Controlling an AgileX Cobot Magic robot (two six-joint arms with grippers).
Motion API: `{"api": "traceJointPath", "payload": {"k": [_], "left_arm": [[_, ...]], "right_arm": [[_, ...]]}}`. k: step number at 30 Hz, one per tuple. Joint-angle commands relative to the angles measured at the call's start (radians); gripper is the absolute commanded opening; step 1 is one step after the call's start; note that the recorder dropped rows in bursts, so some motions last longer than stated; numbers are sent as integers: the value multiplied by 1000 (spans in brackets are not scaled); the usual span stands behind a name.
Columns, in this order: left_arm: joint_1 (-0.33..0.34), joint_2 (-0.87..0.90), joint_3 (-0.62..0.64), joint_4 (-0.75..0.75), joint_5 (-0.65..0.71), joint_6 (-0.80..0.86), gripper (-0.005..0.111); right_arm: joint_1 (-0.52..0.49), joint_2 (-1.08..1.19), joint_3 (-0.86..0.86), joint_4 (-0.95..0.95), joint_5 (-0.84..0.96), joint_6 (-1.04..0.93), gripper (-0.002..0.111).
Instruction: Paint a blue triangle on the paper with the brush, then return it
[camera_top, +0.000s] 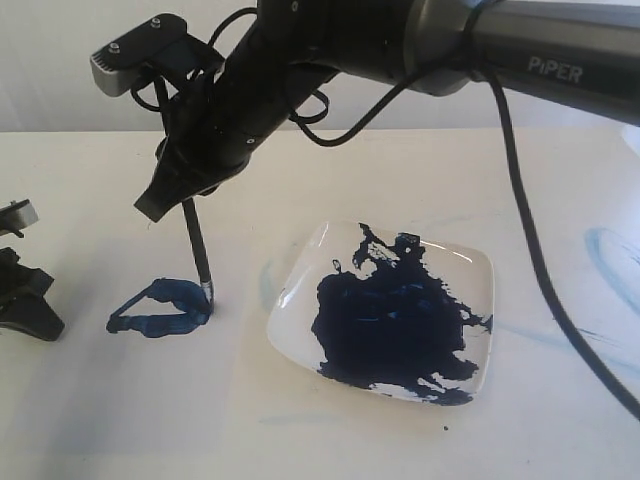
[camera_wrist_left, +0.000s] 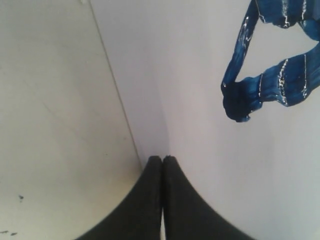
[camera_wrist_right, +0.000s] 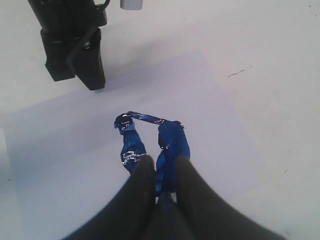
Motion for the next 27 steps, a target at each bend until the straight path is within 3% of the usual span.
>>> {"api": "traceJointPath", "payload": {"k": [1, 16, 27], "left_arm": [[2, -10, -2, -11, 22, 0, 0], [2, -30, -19, -11, 18, 0, 0], [25, -289, -35, -59, -24, -2, 0]], "right_arm": [[-12, -28, 4, -11, 13, 7, 0], [-33, -183, 5, -40, 17, 34, 0], [-145, -372, 215, -35, -102, 105, 0]]}}
